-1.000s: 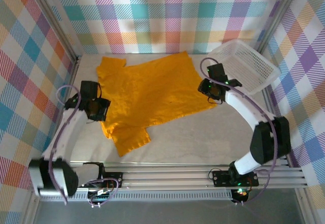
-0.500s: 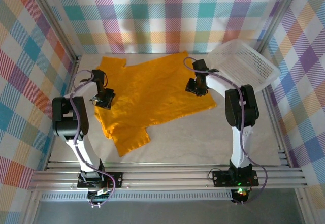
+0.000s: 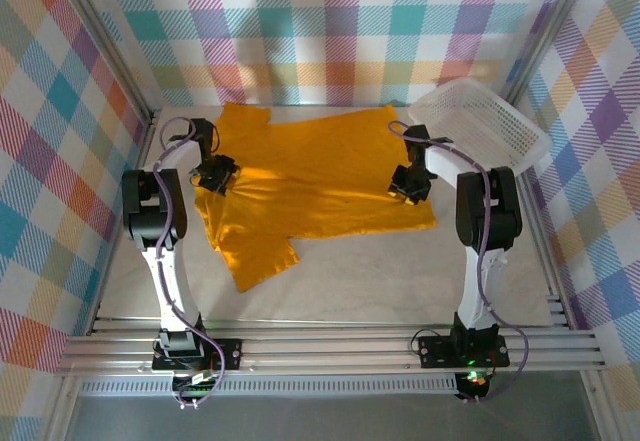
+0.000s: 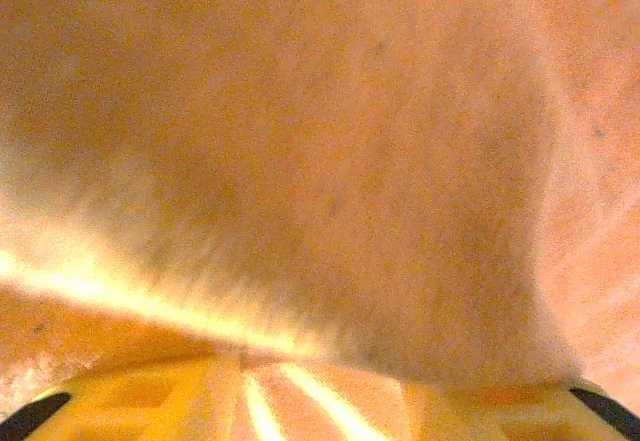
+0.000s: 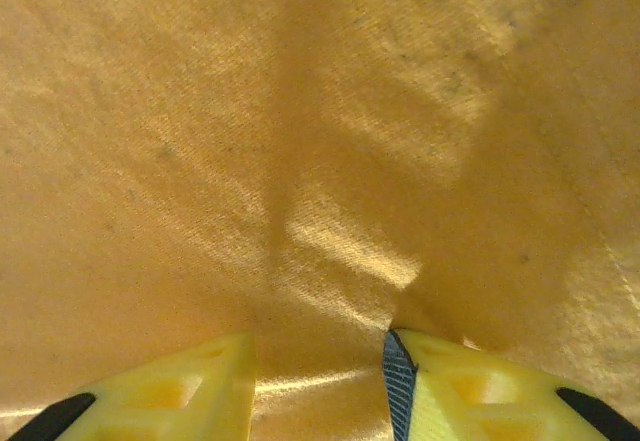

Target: Fold and stack the t-shirts

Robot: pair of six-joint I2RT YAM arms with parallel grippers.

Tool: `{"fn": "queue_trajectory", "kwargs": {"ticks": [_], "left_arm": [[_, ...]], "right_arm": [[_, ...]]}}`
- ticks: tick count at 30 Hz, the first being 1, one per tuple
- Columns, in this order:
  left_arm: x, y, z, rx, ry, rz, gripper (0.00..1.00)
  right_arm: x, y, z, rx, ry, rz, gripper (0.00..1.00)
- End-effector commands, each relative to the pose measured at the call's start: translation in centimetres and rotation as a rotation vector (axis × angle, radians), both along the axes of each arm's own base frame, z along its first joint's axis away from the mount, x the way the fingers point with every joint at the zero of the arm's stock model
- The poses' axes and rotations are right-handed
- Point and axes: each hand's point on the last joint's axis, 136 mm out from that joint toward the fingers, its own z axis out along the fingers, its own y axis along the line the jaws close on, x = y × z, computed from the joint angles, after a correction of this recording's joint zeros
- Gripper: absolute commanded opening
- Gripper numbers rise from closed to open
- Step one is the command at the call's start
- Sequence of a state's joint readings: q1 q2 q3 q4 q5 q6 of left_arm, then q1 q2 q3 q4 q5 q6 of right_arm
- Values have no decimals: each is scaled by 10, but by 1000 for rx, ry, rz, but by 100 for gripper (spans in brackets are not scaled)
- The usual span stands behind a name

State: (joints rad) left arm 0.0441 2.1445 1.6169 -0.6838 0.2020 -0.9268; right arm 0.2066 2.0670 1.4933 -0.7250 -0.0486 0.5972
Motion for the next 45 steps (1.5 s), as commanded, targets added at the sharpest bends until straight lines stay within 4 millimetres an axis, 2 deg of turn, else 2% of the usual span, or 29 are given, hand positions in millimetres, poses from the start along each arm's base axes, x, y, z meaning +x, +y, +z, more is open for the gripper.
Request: {"fn": "queue_trajectory", "kwargs": {"ticks": [1, 4, 6, 8, 10, 13, 15, 18, 22, 28, 31, 34, 36, 37, 41, 45], "left_arm": [[-22, 33, 17, 195, 45, -30, 61], [-42, 34, 52, 262, -1, -57, 66], [-71, 25, 70, 287, -18, -80, 67], [-109, 10, 74, 270, -2, -103, 66], [-154, -5, 69, 248, 45, -127, 65], [-220, -29, 49, 171, 128, -152, 64], [-253, -47, 37, 98, 149, -166, 62], [-288, -63, 22, 11, 196, -153, 62], [-308, -69, 11, 0, 222, -137, 61], [-299, -85, -11, -18, 209, -119, 57], [-303, -88, -24, 19, 260, -139, 45], [-306, -86, -33, 59, 276, -144, 24], [-305, -83, -30, 73, 262, -127, 6], [-306, -81, -27, 81, 255, -124, 0], [-315, -75, -11, 94, 249, -115, 0], [-330, -75, -5, 52, 247, -94, 0]], "right_arm": [[-11, 5, 26, 17, -21, 23, 43], [-9, 0, 58, -2, -98, 43, 44], [-16, -6, 75, -27, -132, 51, 45], [-30, -12, 85, -42, -138, 48, 45], [-46, -15, 90, -35, -143, 47, 46], [-72, -16, 91, -6, -141, 34, 47], [-86, -15, 87, 27, -131, 24, 49], [-101, -15, 77, 66, -101, 5, 49], [-109, -13, 70, 91, -88, 4, 50], [-116, -14, 54, 99, -52, 1, 50], [-120, -22, 45, 84, -36, -31, 49], [-118, -33, 40, 74, -31, -78, 49], [-115, -39, 37, 68, -30, -101, 49], [-114, -42, 36, 65, -29, -111, 49], [-109, -51, 28, 49, -18, -150, 48], [-108, -51, 18, 45, 3, -158, 44]]}}
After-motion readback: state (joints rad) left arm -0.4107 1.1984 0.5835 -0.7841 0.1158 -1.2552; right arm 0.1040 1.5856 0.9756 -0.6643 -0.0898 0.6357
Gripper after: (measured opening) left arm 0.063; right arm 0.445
